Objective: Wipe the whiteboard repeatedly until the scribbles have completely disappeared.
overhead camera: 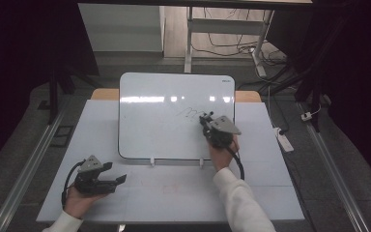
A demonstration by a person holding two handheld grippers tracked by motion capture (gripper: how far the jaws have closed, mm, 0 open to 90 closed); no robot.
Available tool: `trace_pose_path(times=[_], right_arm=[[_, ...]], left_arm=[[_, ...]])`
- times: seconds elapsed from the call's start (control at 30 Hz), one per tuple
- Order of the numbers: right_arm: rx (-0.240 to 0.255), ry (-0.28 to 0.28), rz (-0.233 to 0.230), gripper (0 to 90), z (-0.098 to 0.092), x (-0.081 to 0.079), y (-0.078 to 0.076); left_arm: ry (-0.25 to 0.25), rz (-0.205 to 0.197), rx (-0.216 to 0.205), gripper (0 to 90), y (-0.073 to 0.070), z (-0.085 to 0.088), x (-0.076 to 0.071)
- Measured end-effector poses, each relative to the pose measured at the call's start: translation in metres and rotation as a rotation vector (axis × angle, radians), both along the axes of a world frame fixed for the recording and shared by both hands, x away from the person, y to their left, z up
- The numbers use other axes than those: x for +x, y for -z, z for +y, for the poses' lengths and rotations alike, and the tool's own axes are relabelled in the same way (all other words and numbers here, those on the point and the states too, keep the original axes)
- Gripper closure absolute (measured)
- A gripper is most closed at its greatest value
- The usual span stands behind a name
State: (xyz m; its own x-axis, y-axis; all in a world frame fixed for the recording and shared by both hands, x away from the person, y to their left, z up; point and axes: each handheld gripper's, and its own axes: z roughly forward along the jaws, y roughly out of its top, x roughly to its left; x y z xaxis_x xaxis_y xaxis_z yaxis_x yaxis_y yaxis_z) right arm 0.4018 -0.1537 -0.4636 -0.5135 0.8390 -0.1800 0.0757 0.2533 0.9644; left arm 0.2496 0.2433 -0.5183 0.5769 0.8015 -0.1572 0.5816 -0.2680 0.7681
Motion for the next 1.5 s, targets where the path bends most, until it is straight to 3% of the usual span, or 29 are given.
trace_pose_path(times=[0.07, 0.17, 0.23, 0.33, 0.43, 0.53, 0.57, 0.73, 0.87, 0.9, 1.0, 1.03, 1.07, 1.13, 1.17, 1.2, 1.33, 1.37, 1.5], right_arm=[[0.013, 0.011, -0.001, 77.7, -0.003, -0.001, 0.0], [-0.045, -0.071, 0.007, 77.6, 0.014, -0.008, 0.006], [-0.067, -0.08, -0.004, 77.7, 0.014, -0.007, 0.006], [-0.017, 0.002, -0.02, 77.6, -0.005, 0.005, -0.004], [0.016, 0.019, -0.009, 77.6, -0.013, 0.012, -0.01], [-0.049, -0.069, -0.006, 77.6, 0.001, 0.005, -0.005], [-0.079, -0.074, -0.023, 77.7, 0.004, 0.005, -0.004], [0.033, -0.009, -0.002, 77.6, -0.011, 0.019, -0.015], [-0.034, -0.089, 0.004, 77.6, 0.006, 0.012, -0.009], [-0.044, -0.088, 0.004, 77.7, 0.006, 0.012, -0.01], [0.041, -0.039, 0.012, 77.6, -0.005, 0.021, -0.014], [0.045, -0.036, 0.013, 77.7, -0.005, 0.021, -0.014], [0.029, -0.04, 0.009, 77.7, -0.001, 0.019, -0.013], [-0.018, -0.102, 0.013, 77.6, 0.011, 0.013, -0.009], [-0.058, -0.111, -0.001, 77.7, 0.016, 0.011, -0.008], [-0.067, -0.109, -0.005, 77.7, 0.016, 0.012, -0.009], [0.037, -0.045, 0.007, 77.6, 0.001, 0.025, -0.018], [0.032, -0.05, 0.01, 77.6, 0.003, 0.023, -0.017], [-0.079, -0.191, 0.026, 77.6, 0.026, 0.007, -0.003]], left_arm=[[-0.004, 0.003, 0.0, 22.6, 0.001, 0.0, 0.001], [0.0, 0.007, 0.005, 22.5, 0.001, -0.001, 0.003], [0.003, 0.004, 0.008, 22.5, 0.001, -0.002, 0.002], [-0.002, 0.001, 0.004, 22.5, 0.0, -0.001, 0.0], [-0.004, 0.003, 0.003, 22.5, 0.001, 0.0, 0.001], [-0.004, 0.004, 0.006, 22.5, 0.001, -0.001, 0.002], [-0.004, 0.005, 0.007, 22.5, 0.001, -0.001, 0.002], [-0.003, 0.001, 0.008, 22.6, 0.001, -0.001, 0.001], [-0.005, 0.005, 0.006, 22.6, 0.001, -0.001, 0.002], [-0.004, 0.005, 0.008, 22.6, 0.001, -0.001, 0.002], [-0.001, 0.002, 0.009, 22.5, 0.001, -0.002, 0.001], [-0.002, 0.001, 0.007, 22.6, 0.001, -0.002, 0.001], [-0.003, 0.001, 0.008, 22.6, 0.0, -0.001, 0.001], [-0.005, 0.003, 0.008, 22.6, 0.001, -0.001, 0.002], [-0.005, 0.004, 0.009, 22.6, 0.001, -0.001, 0.002], [-0.004, 0.004, 0.01, 22.6, 0.001, -0.001, 0.002], [-0.002, 0.001, 0.007, 22.6, 0.001, -0.001, 0.001], [-0.005, 0.001, 0.006, 22.6, 0.001, 0.0, 0.001], [-0.004, 0.006, 0.006, 22.6, 0.002, 0.0, 0.002]])
